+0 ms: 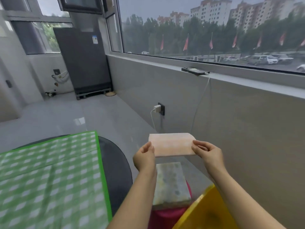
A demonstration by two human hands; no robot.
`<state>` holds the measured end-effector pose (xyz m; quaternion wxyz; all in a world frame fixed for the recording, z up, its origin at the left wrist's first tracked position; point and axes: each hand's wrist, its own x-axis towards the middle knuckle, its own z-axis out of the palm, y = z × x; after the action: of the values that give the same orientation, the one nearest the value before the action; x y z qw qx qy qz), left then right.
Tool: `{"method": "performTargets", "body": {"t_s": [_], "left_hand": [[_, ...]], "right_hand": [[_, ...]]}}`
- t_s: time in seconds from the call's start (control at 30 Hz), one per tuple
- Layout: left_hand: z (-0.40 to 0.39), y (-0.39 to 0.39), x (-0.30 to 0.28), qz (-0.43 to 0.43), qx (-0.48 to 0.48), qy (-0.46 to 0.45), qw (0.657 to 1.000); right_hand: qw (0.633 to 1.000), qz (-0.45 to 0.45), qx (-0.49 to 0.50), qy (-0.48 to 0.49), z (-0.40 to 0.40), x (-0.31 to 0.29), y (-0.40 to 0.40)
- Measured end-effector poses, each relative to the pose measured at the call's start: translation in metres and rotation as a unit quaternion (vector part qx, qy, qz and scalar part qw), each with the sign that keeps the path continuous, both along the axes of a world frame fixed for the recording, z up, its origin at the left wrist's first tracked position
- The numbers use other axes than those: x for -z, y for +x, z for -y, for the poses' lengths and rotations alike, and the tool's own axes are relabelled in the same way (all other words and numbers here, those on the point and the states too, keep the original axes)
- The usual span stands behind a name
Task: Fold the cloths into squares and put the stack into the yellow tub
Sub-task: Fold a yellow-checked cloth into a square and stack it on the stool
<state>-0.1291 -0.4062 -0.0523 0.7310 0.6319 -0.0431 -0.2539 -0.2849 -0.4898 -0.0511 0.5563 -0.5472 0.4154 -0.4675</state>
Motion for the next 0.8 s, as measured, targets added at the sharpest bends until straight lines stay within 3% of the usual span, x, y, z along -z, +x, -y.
{"method": "performTargets", "body": {"t_s": [0.13,0.23,0.37,0.8], "left_hand": [[0.006,-0.016,0.046,0.018,-0.04,0.016,0.999],[-0.003,-0.023,0.098,0.015,-0.053,0.107,0.993],[-0.023,-0.025,0.158,0.018,0.01,0.22,0.975],[-0.034,-0.024,0.175,0.111,0.04,0.252,0.96]], "right_hand": [[0.999,-0.039,-0.015,-0.003,0.009,0.053,0.0],[0.991,-0.12,-0.048,0.043,0.007,0.111,0.0],[0.961,-0.254,-0.076,0.081,-0.006,0.165,-0.003],[0.95,-0.309,-0.044,0.027,-0.01,0.183,0.007]]}}
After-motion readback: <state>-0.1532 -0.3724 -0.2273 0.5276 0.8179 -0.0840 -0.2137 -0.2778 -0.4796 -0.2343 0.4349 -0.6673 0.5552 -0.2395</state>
